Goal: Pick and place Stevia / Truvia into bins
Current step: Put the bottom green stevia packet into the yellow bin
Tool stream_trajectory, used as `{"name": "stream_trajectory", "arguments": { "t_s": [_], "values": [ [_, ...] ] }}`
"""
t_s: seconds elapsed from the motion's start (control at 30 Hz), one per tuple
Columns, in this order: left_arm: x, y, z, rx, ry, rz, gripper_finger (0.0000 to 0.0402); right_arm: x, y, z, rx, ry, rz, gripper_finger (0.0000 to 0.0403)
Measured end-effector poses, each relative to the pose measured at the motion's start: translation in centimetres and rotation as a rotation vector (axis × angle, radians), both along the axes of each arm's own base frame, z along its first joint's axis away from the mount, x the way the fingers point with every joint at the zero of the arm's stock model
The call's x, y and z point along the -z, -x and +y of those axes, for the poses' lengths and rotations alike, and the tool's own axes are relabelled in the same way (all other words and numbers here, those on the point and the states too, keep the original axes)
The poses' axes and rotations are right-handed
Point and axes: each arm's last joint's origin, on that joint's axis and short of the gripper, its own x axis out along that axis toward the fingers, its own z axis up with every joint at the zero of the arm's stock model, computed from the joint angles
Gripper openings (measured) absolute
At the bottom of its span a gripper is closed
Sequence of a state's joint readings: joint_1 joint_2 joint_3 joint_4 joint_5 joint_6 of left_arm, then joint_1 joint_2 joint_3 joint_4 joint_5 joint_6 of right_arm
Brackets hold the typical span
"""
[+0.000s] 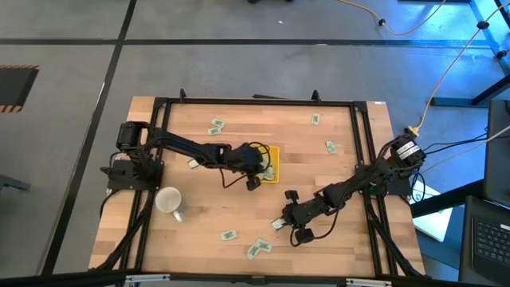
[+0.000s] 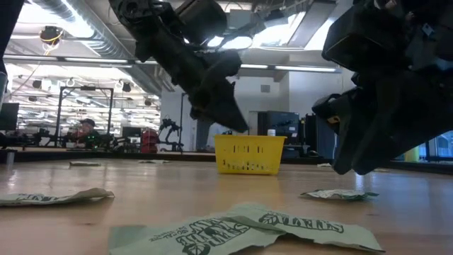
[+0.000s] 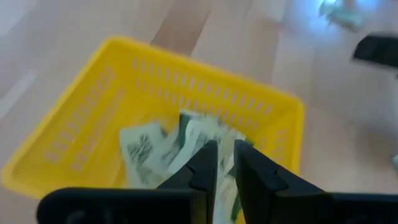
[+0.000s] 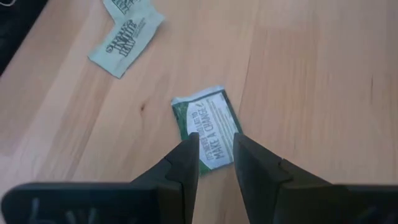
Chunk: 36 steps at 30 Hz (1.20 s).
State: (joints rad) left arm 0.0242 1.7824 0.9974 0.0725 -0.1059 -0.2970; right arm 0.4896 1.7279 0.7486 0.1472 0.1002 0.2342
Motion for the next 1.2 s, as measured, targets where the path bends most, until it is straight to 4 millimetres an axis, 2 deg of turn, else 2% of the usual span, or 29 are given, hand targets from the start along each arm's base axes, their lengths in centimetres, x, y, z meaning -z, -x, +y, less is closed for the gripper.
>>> {"name": "stream_trajectory", "arguments": {
  "t_s": [0.2,0.5,0.73,1.2],
  "values": [
    [-1.0,-0.8,-0.4,0.066,0.040,-0.126,0.0056,0.1,0.1,0.0,0.017,-0.010,0.012,0.0102],
    [-2.9,-1.7,-2.8,0.219,0.051,-0.345,0.0049,1.1,-0.1,0.1,0.014,0.002,0.030,0.0102],
    [-3.2,-1.7,-4.2,0.275,0.012,-0.378,0.0050,2.3,-0.4,0.2,0.024,0.015,0.050,0.0097],
    [-3.2,-1.6,-5.5,0.293,-0.012,-0.375,0.0041,2.4,-0.3,0.1,0.067,-0.013,0.064,0.0006]
  ]
}}
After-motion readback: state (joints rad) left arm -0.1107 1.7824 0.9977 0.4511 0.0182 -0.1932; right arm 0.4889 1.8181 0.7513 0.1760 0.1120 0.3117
